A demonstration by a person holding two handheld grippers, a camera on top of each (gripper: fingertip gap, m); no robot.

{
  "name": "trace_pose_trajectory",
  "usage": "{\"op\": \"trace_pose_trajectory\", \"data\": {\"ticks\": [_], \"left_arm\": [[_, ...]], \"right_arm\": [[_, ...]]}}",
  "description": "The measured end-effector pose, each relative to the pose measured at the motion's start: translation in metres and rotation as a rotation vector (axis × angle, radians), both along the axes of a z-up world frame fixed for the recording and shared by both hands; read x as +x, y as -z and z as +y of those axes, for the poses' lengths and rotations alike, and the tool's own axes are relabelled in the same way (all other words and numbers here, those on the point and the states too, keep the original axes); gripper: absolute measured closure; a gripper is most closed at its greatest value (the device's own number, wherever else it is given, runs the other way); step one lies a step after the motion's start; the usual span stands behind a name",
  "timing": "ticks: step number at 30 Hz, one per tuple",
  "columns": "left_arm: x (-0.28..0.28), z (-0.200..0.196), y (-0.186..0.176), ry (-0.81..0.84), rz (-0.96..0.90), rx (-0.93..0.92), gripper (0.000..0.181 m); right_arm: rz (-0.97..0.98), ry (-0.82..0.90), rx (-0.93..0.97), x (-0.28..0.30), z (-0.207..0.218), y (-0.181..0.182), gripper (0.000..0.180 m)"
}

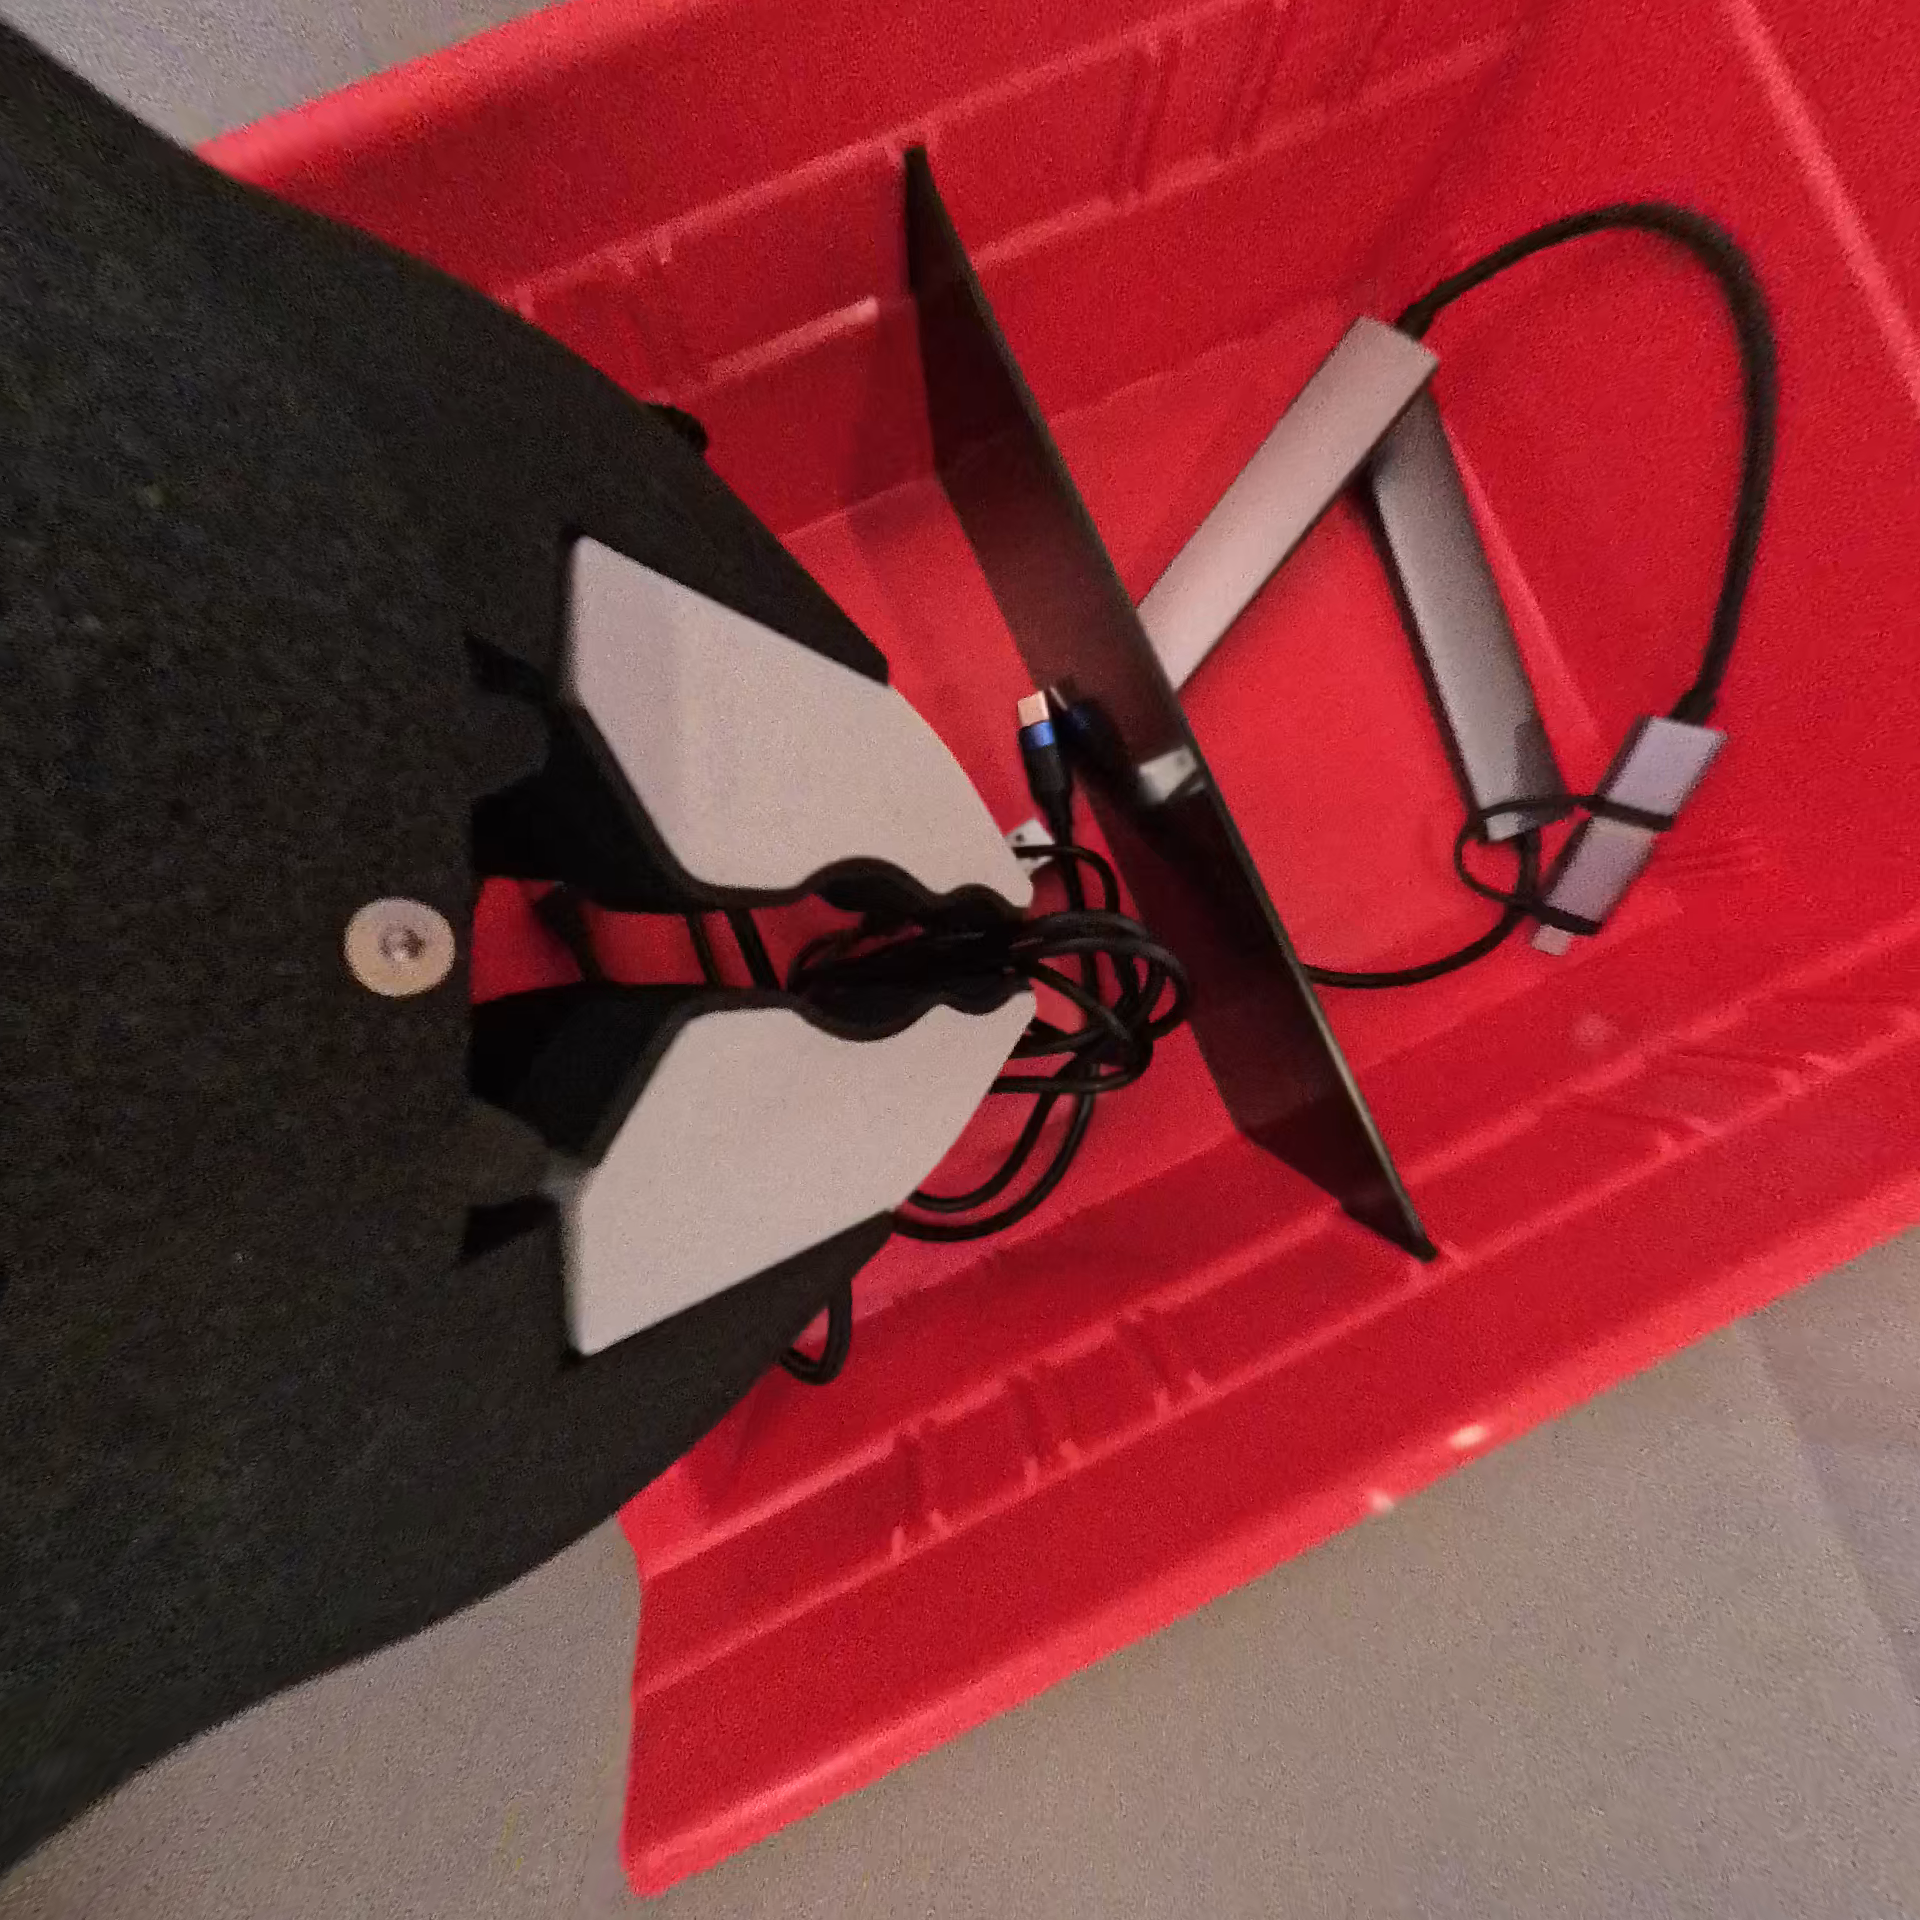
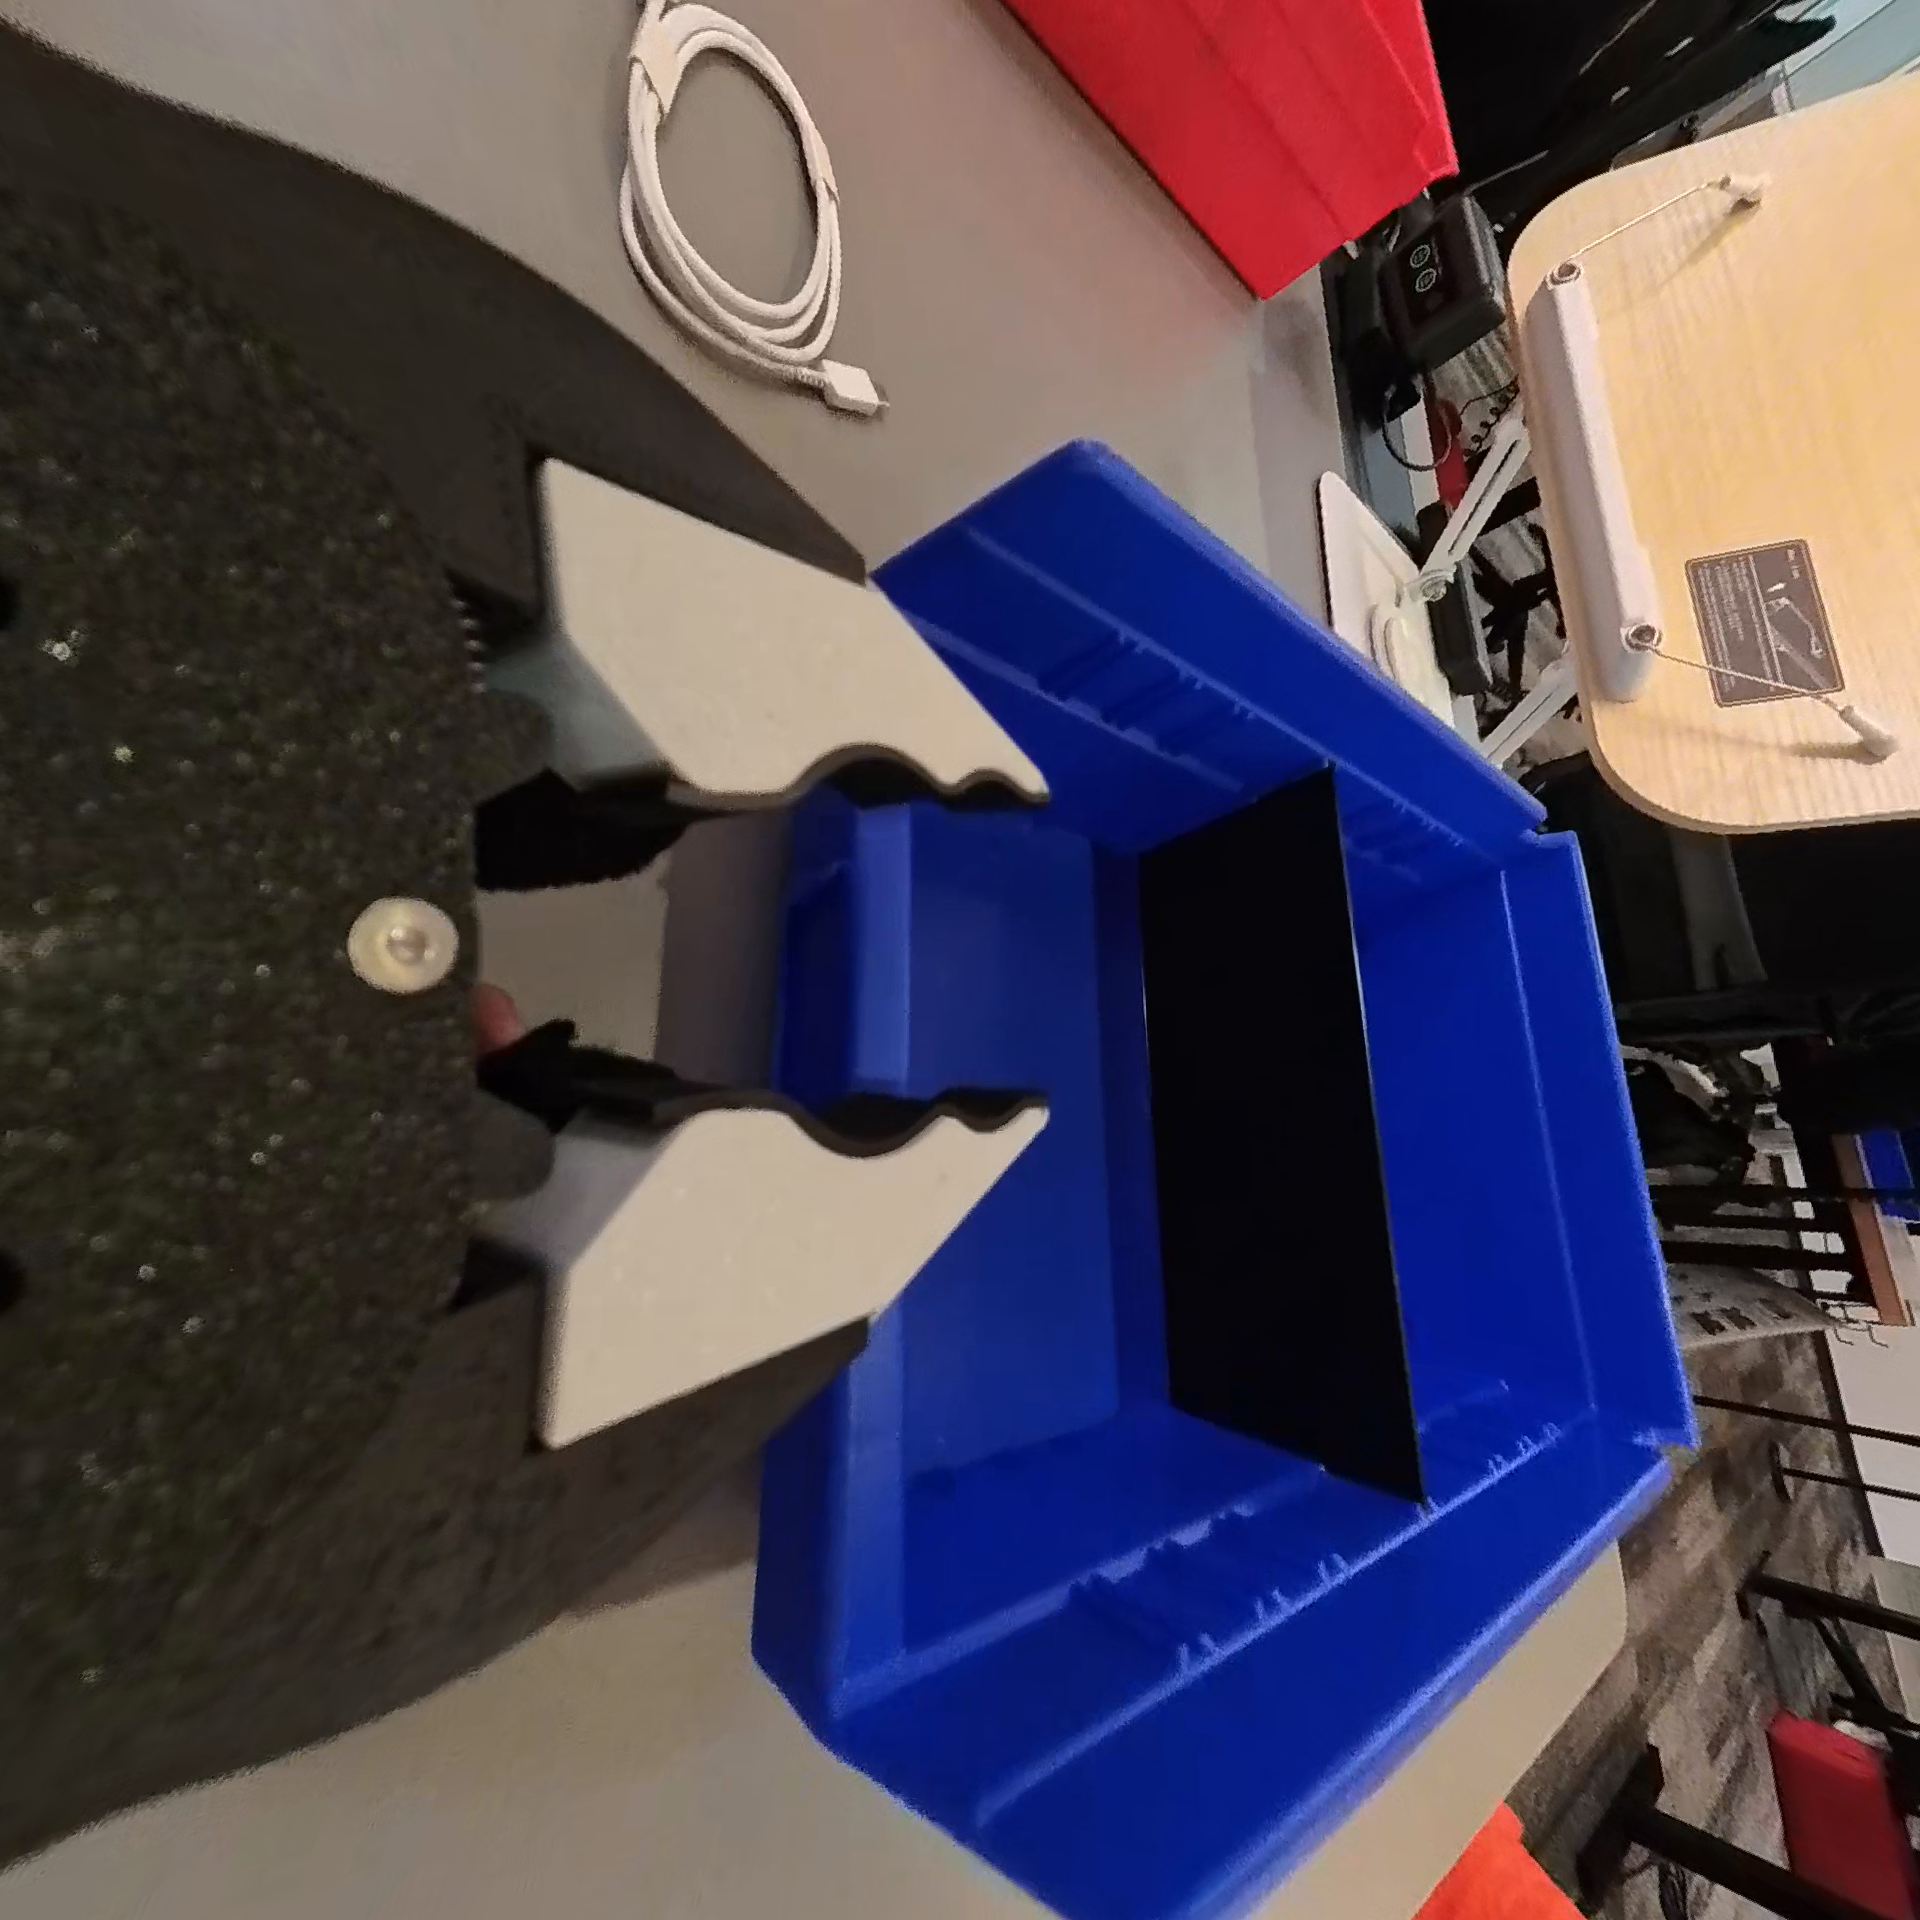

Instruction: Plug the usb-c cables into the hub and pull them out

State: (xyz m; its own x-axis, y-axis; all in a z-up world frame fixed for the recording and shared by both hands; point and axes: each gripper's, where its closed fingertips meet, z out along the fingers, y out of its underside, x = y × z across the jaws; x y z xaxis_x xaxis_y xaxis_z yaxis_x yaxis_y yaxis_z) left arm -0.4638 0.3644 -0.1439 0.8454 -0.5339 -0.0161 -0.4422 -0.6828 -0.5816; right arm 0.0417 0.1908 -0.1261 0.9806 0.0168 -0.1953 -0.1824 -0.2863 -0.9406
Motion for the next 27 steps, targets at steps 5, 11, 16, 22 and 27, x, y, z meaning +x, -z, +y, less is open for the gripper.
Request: {"op": "trace_pose_trajectory", "data": {"ticks": [5, 11, 16, 22, 27], "left_arm": [[0.004, -0.012, -0.067, 0.024, -0.263, 0.223, 0.172], [0.005, -0.014, -0.121, 0.015, -0.458, 0.475, 0.172], [0.052, -0.052, -0.171, 0.214, -0.555, 0.586, 0.173], [0.151, -0.137, -0.159, 0.611, -0.393, 0.628, 0.173], [0.17, -0.159, -0.066, 0.818, 0.179, 0.61, 0.173]], "right_arm": [[0.005, 0.003, 0.001, 0.002, -0.002, 0.0, 0.127], [-0.013, -0.015, 0.001, -0.004, -0.001, 0.0, 0.127], [-0.025, -0.014, 0.008, -0.005, -0.002, -0.002, 0.127], [-0.029, -0.015, 0.007, -0.005, -0.003, -0.002, 0.127], [-0.027, -0.019, 0.004, -0.005, -0.004, -0.002, 0.127]]}}
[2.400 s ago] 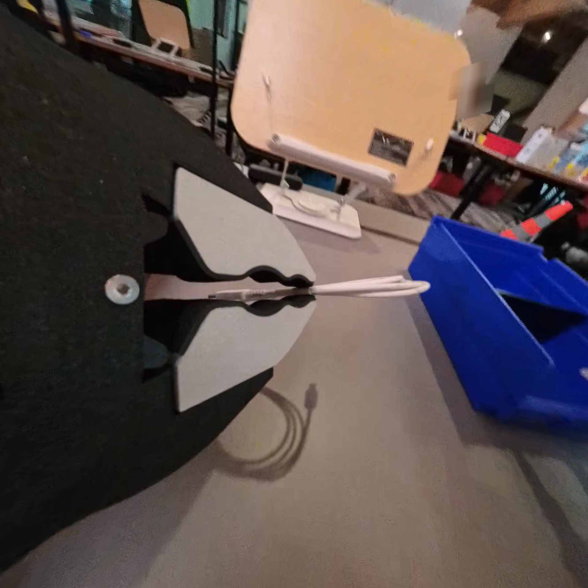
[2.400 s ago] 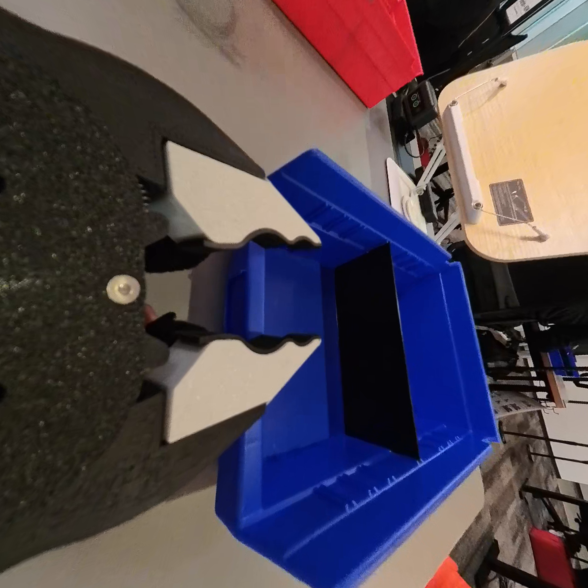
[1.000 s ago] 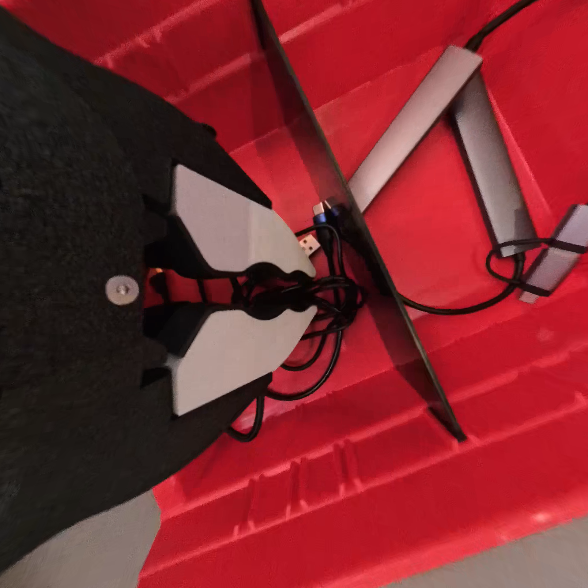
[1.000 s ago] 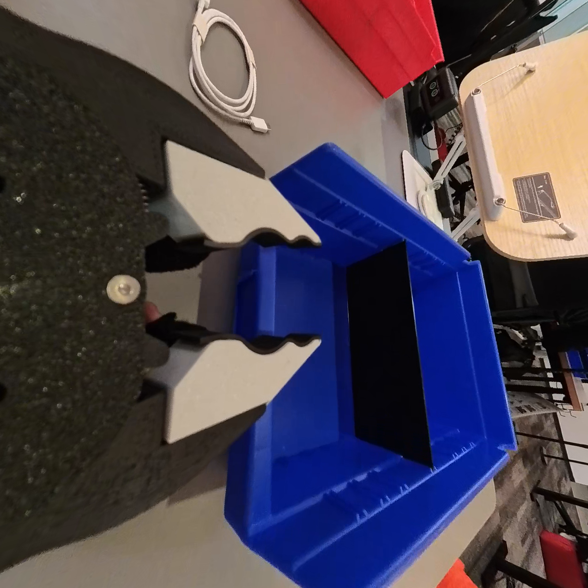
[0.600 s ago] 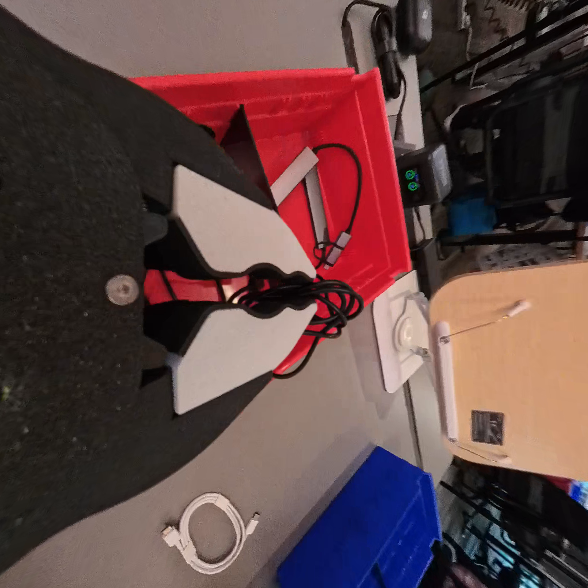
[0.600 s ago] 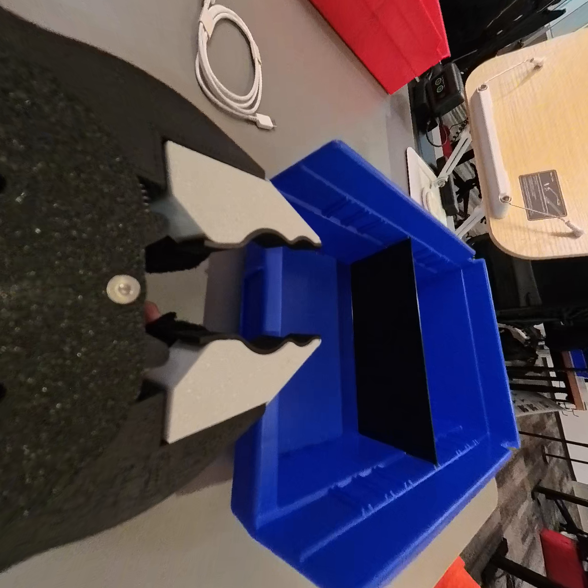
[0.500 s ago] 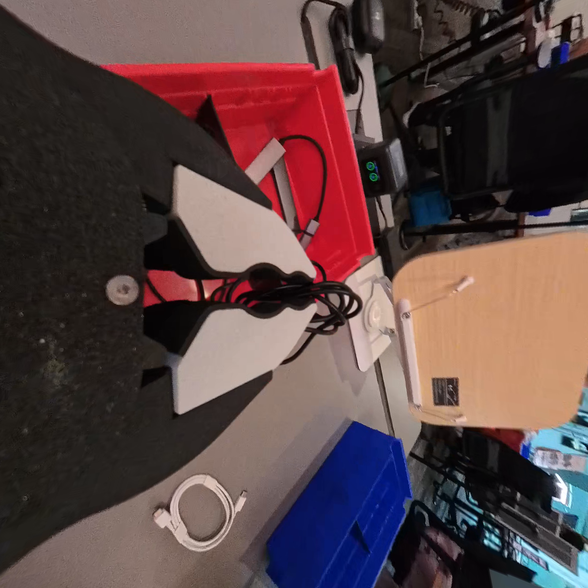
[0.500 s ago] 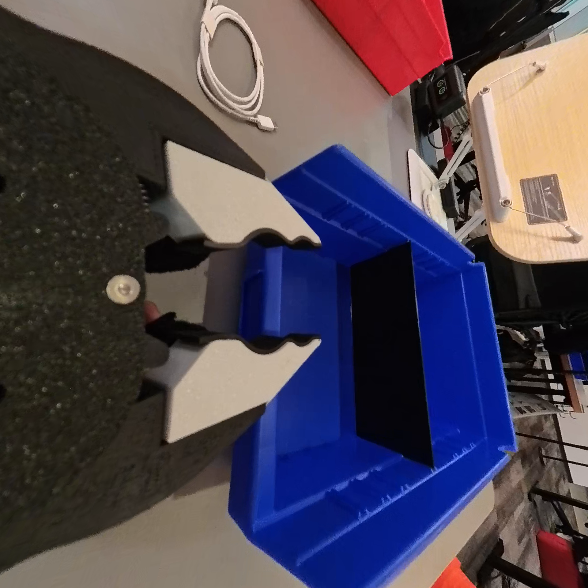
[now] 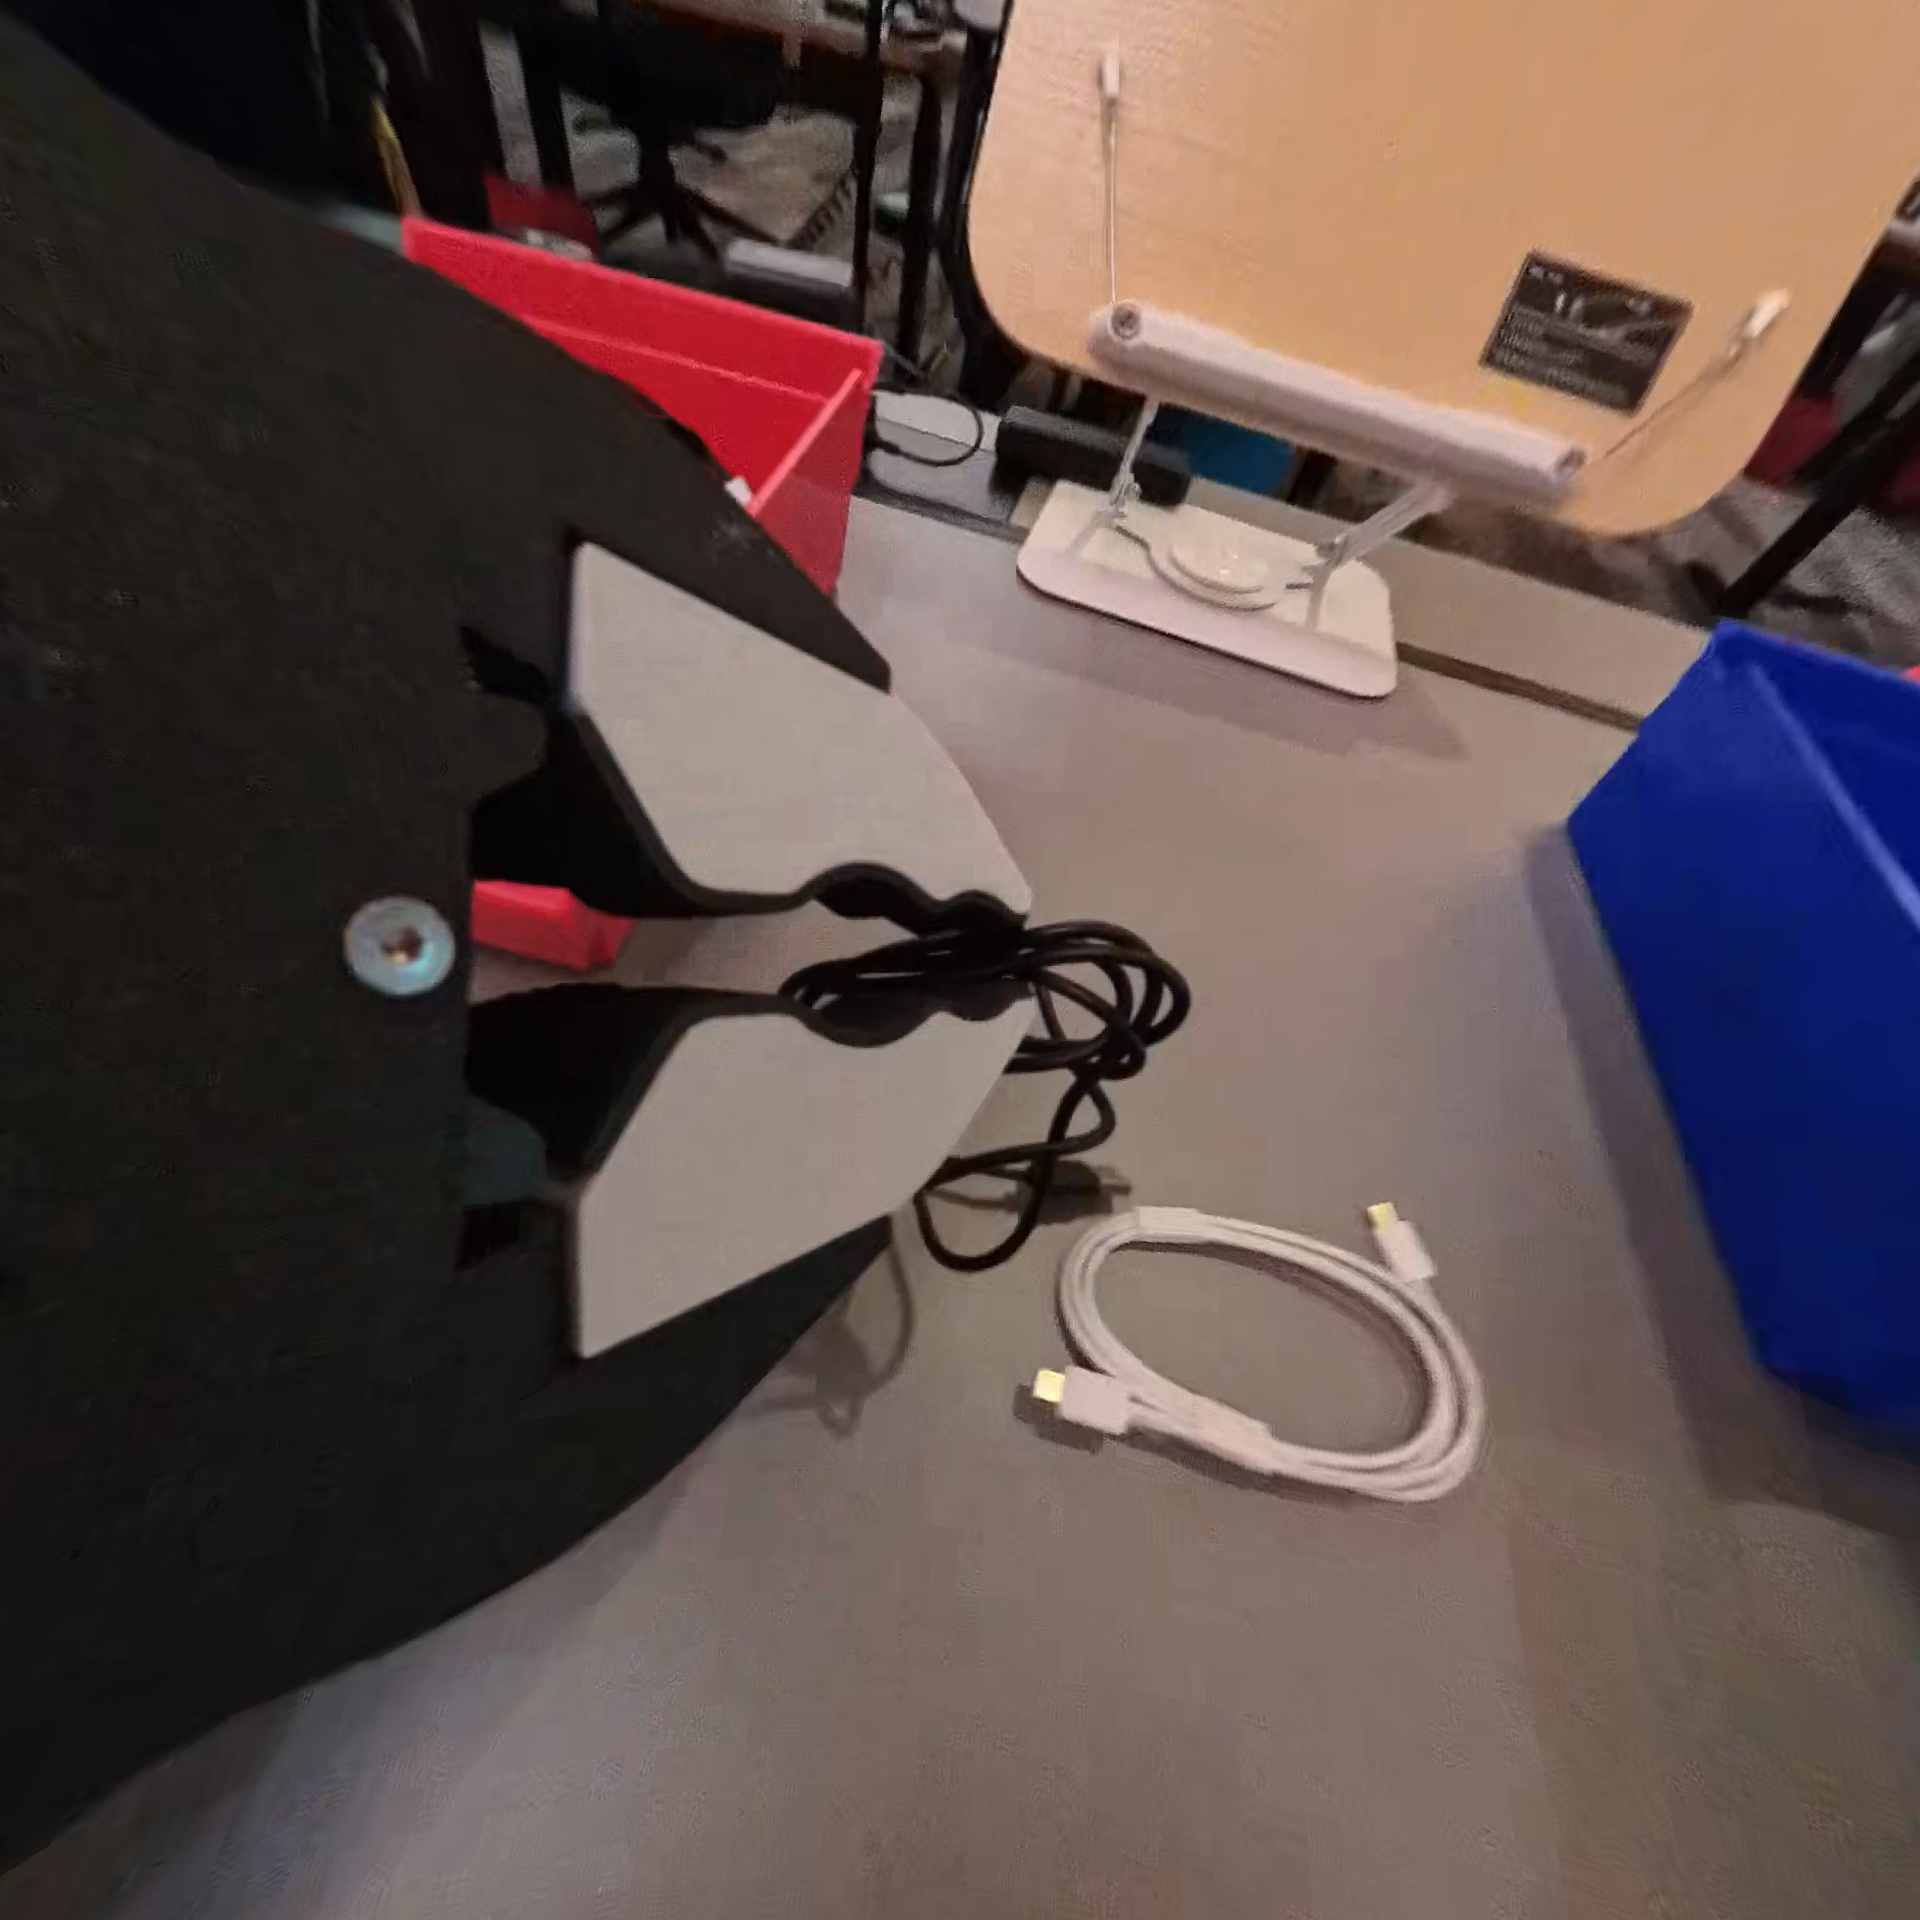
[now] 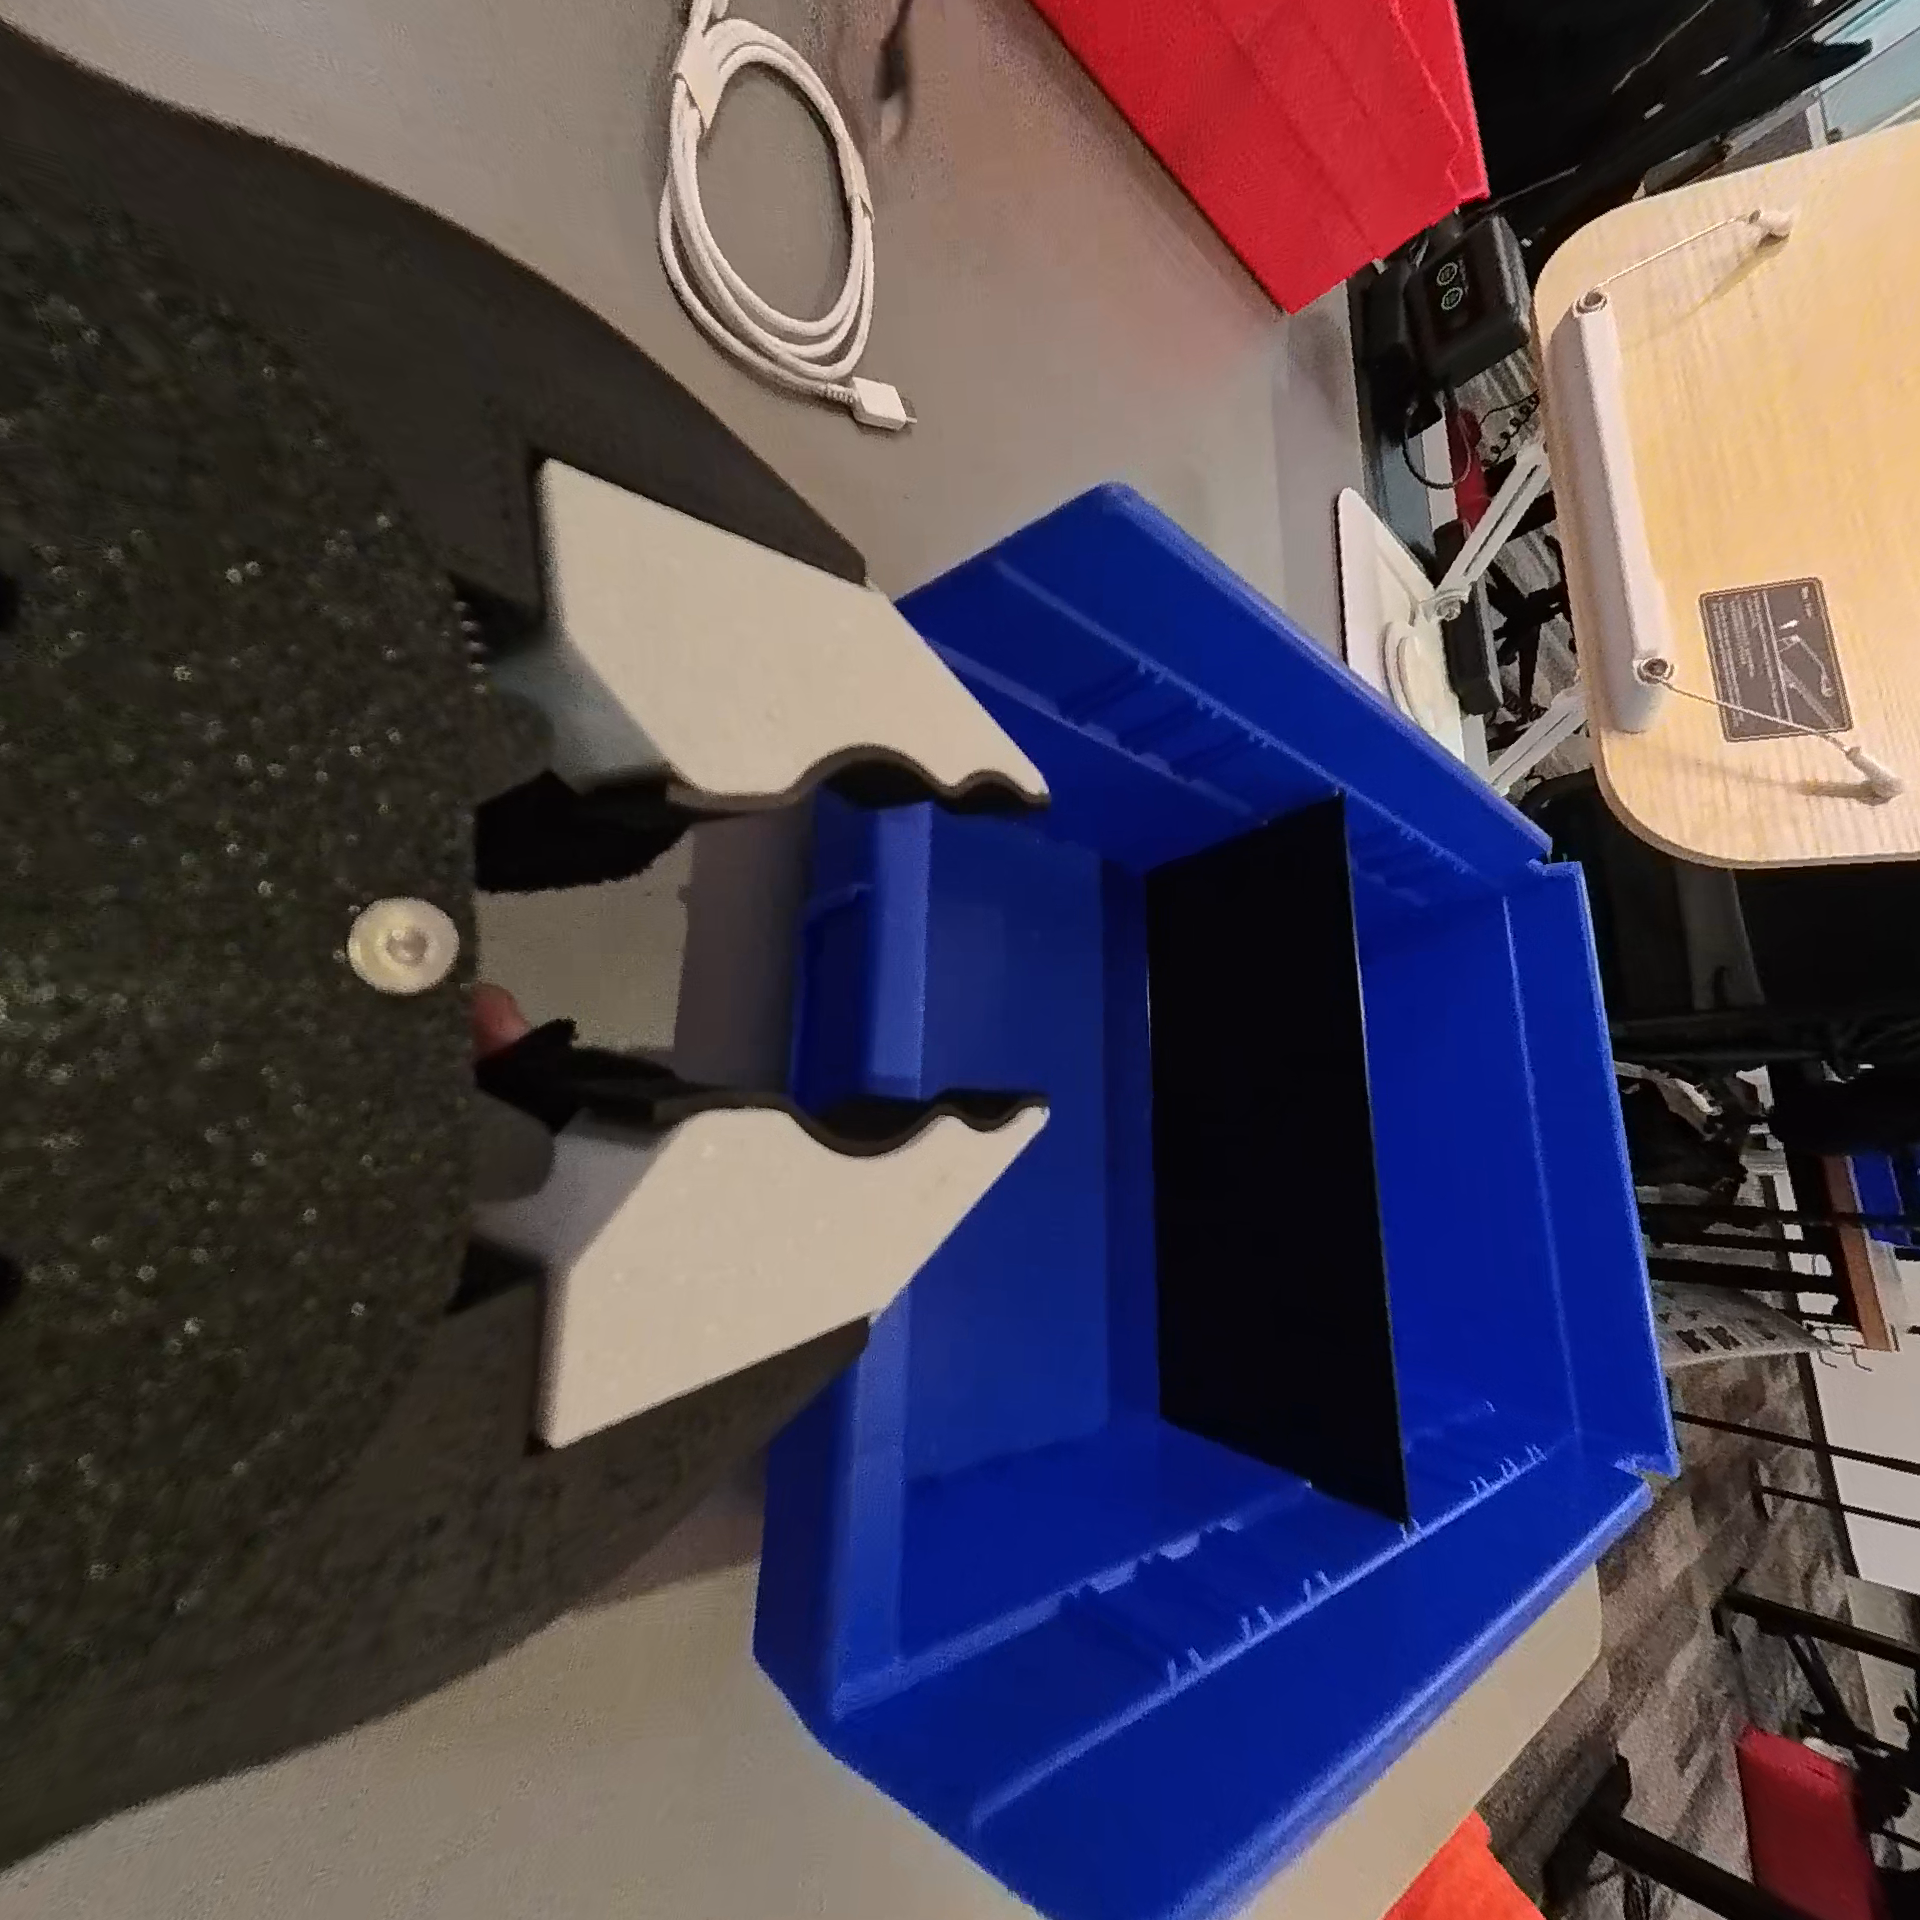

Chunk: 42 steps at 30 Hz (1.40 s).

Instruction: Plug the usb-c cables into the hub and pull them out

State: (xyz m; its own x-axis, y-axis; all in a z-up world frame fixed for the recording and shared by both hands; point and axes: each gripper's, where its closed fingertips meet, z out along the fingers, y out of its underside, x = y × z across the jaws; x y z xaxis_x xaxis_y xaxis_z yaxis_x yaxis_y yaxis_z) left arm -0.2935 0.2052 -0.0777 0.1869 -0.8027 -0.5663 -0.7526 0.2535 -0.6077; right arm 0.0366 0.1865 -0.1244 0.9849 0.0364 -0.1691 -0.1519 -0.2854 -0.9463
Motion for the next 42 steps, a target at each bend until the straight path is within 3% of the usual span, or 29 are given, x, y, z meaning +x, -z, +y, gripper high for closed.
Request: {"op": "trace_pose_trajectory", "data": {"ticks": [4, 10, 13, 17, 22, 27, 30, 33, 35, 38, 42], "left_arm": [[0.003, -0.018, 0.04, 0.08, 0.198, 0.049, 0.173], [-0.009, -0.043, 0.088, 0.067, 0.307, -0.151, 0.163], [-0.018, -0.04, 0.082, -0.001, 0.23, -0.234, 0.15], [-0.026, -0.03, 0.037, -0.053, -0.027, -0.345, 0.151], [-0.057, 0.018, -0.028, -0.221, -0.324, -0.404, 0.152], [-0.1, 0.085, -0.045, -0.473, -0.387, -0.516, 0.149], [-0.138, 0.147, -0.03, -0.726, -0.345, -0.55, 0.141], [-0.158, 0.197, -0.003, -0.884, -0.351, -0.762, 0.128], [-0.175, 0.227, 0.018, -0.99, -0.355, -0.891, 0.131], [-0.199, 0.259, 0.046, -1.111, -0.323, -0.981, 0.131], [-0.228, 0.278, 0.075, -1.261, -0.191, -0.93, 0.129]], "right_arm": [[0.006, -0.007, 0.0, -0.001, -0.001, 0.0, 0.127], [0.003, -0.018, 0.0, -0.005, -0.002, -0.001, 0.127], [0.002, -0.019, -0.002, -0.006, -0.002, 0.0, 0.127], [0.005, -0.019, -0.003, -0.005, -0.002, 0.0, 0.127], [0.003, -0.02, -0.003, -0.006, -0.002, 0.0, 0.127], [0.005, 0.03, 0.051, 0.001, -0.003, -0.014, 0.121], [0.021, 0.038, 0.085, 0.001, -0.005, -0.021, 0.122], [0.018, 0.018, 0.062, -0.004, -0.003, -0.016, 0.122], [0.011, 0.01, 0.057, -0.006, -0.003, -0.014, 0.122], [0.006, 0.007, 0.047, -0.006, -0.003, -0.012, 0.122], [0.019, 0.018, 0.046, 0.0, -0.004, -0.012, 0.122]]}}
